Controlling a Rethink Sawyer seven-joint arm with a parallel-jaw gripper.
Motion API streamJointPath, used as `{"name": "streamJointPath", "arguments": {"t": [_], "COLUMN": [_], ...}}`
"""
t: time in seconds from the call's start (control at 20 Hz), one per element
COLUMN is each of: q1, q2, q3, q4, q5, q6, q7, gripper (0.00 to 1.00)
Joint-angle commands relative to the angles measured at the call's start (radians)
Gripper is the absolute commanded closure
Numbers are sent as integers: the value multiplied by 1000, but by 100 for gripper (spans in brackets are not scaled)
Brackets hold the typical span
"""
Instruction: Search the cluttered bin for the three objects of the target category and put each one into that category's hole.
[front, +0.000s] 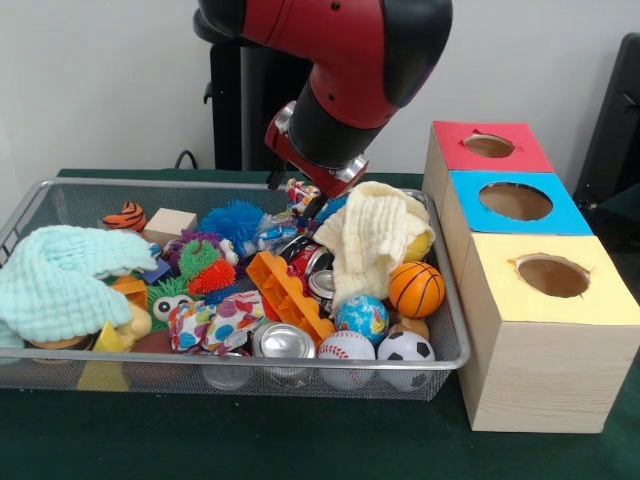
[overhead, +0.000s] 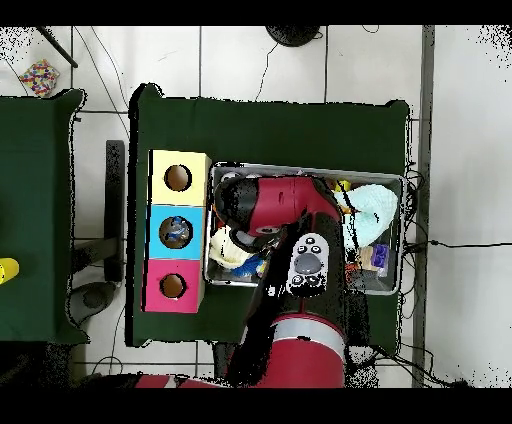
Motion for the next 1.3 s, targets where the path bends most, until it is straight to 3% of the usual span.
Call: {"name": "streamJointPath", "arguments": {"t": [0.05,0.4,0.7,0.9,1.3], "q1": [12,3,0,16,25], "q2": [40,26,39,51,59], "q3": [-2,16,18,7,-6], "q4": [64,206,270,284,260], "q5": [3,69,114,136,150], "q6": [-121,-293,-421,-450,-411], "q7": [194,246,256,246,195], "gripper": [0,0,0,0,0]}}
